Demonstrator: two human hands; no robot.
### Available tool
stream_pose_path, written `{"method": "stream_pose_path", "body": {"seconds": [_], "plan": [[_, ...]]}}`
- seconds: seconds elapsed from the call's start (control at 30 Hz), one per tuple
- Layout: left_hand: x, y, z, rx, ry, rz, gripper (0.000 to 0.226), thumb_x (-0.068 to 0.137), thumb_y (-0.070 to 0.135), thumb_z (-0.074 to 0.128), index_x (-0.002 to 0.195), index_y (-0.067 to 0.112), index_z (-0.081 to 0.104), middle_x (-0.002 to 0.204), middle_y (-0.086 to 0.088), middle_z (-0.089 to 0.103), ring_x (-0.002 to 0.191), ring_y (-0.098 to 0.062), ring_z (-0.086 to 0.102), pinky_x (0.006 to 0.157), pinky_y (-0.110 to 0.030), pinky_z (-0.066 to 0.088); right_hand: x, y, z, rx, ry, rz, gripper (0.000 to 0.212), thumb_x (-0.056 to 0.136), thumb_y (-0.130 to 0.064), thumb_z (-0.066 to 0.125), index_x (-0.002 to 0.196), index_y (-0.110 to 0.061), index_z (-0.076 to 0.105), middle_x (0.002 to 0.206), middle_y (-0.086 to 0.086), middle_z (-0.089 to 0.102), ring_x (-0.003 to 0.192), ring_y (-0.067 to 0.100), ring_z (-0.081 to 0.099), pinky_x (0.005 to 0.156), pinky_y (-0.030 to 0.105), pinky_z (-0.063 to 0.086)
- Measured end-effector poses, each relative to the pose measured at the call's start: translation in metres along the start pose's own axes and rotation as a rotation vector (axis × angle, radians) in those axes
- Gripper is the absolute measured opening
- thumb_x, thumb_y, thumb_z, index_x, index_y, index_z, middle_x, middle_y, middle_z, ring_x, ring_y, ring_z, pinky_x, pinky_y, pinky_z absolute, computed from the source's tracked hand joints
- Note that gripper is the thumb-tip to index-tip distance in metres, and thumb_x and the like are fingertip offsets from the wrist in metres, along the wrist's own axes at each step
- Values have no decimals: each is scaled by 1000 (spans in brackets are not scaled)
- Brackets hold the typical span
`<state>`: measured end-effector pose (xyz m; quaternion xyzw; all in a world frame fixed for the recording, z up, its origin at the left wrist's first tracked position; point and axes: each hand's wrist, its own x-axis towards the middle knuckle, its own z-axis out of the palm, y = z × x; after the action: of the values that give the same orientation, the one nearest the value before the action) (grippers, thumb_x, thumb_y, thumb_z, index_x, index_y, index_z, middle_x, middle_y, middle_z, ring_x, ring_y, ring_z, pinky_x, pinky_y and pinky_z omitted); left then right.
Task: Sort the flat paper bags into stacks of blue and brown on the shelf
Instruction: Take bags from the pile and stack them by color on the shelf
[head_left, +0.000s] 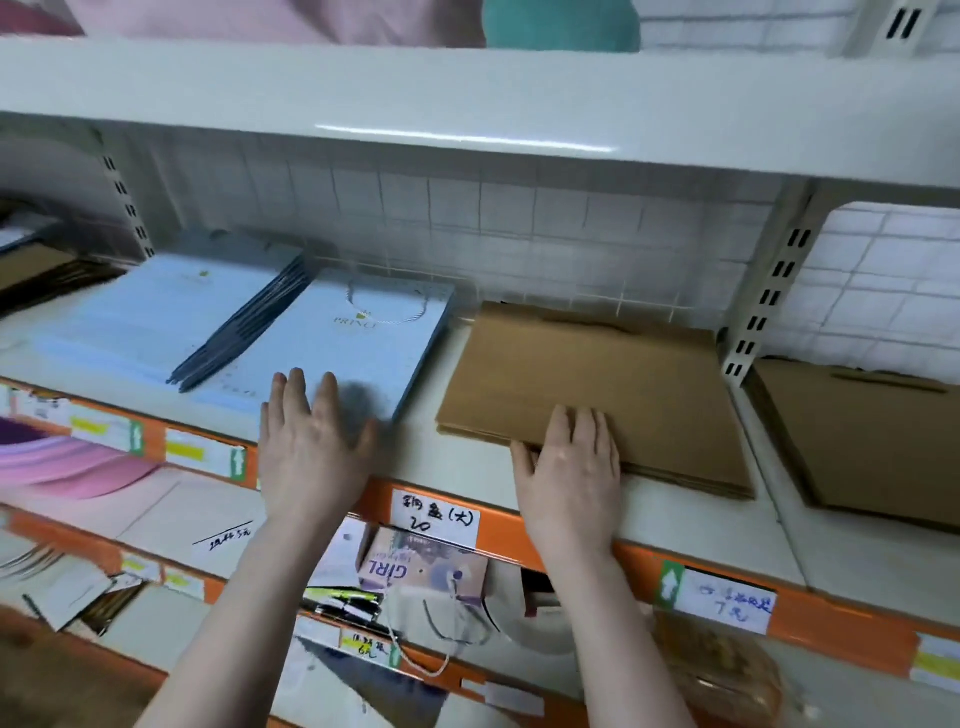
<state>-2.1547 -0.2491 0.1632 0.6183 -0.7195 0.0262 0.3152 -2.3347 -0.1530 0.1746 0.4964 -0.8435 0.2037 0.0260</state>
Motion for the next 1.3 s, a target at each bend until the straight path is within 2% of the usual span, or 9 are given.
{"method": "stream_pose_path", "body": {"seconds": [0.13,0.27,0.33,0.43,0.53,0.67,0.8,1.03,1.3], "plan": [[-3,-69,-26,-4,21,-48,60,80,32,59,123,-9,54,132,-37,43,129,-52,35,105,-56,30,-14,-72,19,93,22,-93,60,93,-37,53,139,-2,40,143,21,39,138,35,28,114,44,20],[-1,-150,-63,9,29,-115,63,84,29,66,134,-4,45,144,-30,34,138,-42,24,113,-47,19,-37,-160,41,119,63,-187,62,88,-33,61,136,2,45,138,26,44,133,39,35,110,46,28],[0,-192,-82,18,65,-147,62,86,31,64,133,-4,47,142,-30,36,136,-43,28,112,-47,21,-50,-203,52,123,13,-221,62,92,-35,54,141,-1,37,145,24,36,138,36,27,114,43,20],[2,-253,-109,29,103,-186,61,80,37,57,119,-9,57,127,-37,49,122,-50,44,100,-54,38,-63,-261,70,124,-27,-275,61,97,-40,42,147,-8,26,152,17,25,142,30,16,116,36,9],[6,-309,-135,31,111,-254,58,74,24,72,118,-10,57,125,-38,49,119,-52,46,97,-57,40,-74,-317,82,154,-33,-309,62,96,-40,45,146,-7,28,151,18,27,142,30,17,116,37,11],[10,-370,-157,88,137,-320,61,77,24,74,125,-8,53,132,-36,44,127,-48,39,105,-53,32,-79,-378,97,162,-27,-365,61,93,-36,51,143,-5,34,145,19,35,139,32,23,113,38,17],[25,-414,-163,97,174,-367,62,83,29,67,133,-2,47,143,-29,36,138,-41,26,113,-46,21,-71,-429,113,170,-21,-421,60,93,-35,52,142,-3,36,143,21,37,138,34,25,112,38,18],[90,-486,-160,161,191,-381,61,86,31,66,134,-2,47,142,-28,38,136,-42,28,112,-49,22,-30,-519,157,243,-13,-455,60,92,-33,54,140,-2,39,140,22,40,134,35,31,110,40,24],[221,-570,-158,198,185,-385,58,88,30,61,135,0,44,146,-28,33,138,-41,23,112,-47,20,58,-643,215,344,-48,-426,56,89,-32,57,135,-2,45,133,21,46,129,35,37,108,43,30]]}}
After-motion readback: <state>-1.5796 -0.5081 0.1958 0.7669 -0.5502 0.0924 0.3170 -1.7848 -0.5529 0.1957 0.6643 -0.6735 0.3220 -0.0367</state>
